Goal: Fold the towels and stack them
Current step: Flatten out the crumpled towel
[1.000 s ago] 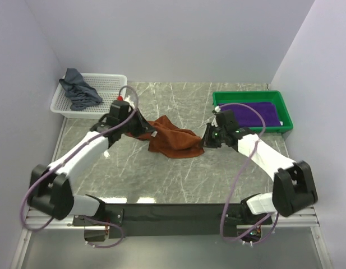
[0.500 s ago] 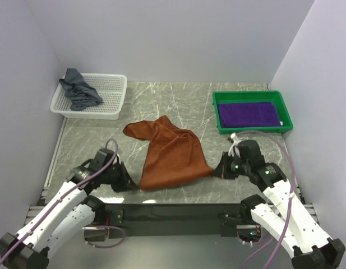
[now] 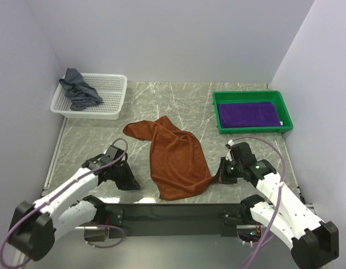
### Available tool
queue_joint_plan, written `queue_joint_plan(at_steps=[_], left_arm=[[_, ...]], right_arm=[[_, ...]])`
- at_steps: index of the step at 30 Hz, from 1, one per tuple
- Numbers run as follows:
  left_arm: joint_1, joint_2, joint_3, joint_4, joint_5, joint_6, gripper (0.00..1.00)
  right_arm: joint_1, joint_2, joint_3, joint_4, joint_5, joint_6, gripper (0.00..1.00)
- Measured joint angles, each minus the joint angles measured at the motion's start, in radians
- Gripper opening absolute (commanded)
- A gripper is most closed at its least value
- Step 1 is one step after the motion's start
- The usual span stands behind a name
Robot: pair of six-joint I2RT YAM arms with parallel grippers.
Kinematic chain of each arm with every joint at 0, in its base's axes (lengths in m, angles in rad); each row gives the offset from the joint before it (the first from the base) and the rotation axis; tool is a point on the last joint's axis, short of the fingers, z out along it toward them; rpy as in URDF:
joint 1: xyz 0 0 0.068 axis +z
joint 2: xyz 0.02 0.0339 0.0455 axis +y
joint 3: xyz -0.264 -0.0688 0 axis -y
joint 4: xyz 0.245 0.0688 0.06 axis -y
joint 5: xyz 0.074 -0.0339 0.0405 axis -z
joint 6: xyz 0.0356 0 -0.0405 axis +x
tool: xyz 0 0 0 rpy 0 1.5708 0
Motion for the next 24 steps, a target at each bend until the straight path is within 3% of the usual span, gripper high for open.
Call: queue_joint_plan(at_steps=[4, 8, 9, 11, 13, 18, 24], left_arm=[[0.0, 0.099, 0.021, 0.066, -0.027, 0.006, 0.39], [-0.016, 0.093, 0.044, 0.122, -0.035, 0.01, 0.68], [-0.028, 0.086, 0.047, 0.139, -0.036, 0.013, 0.8], [-0.049, 0.077, 0.051, 0.159, -0.036, 0.019, 0.89], [-0.063, 0.074, 0.06, 0.167, -0.047, 0.021, 0.88], [-0.066, 0.122, 0.131, 0.177, -0.117, 0.035, 0.74], [-0.06, 0.381, 0.351, 0.214, -0.245, 0.087, 0.71]], right_arm=[[0.002, 0.047, 0.001, 0.038, 0.051, 0.009, 0.21], [0.007, 0.078, 0.003, 0.061, 0.093, 0.013, 0.51], [0.008, 0.076, 0.006, 0.061, 0.102, 0.013, 0.54], [0.011, 0.068, 0.028, 0.061, 0.129, 0.011, 0.6], [0.016, 0.062, 0.069, 0.063, 0.152, 0.005, 0.6], [0.021, 0.127, 0.197, 0.118, 0.188, -0.04, 0.53], [0.024, 0.43, 0.35, 0.255, 0.21, -0.111, 0.52]])
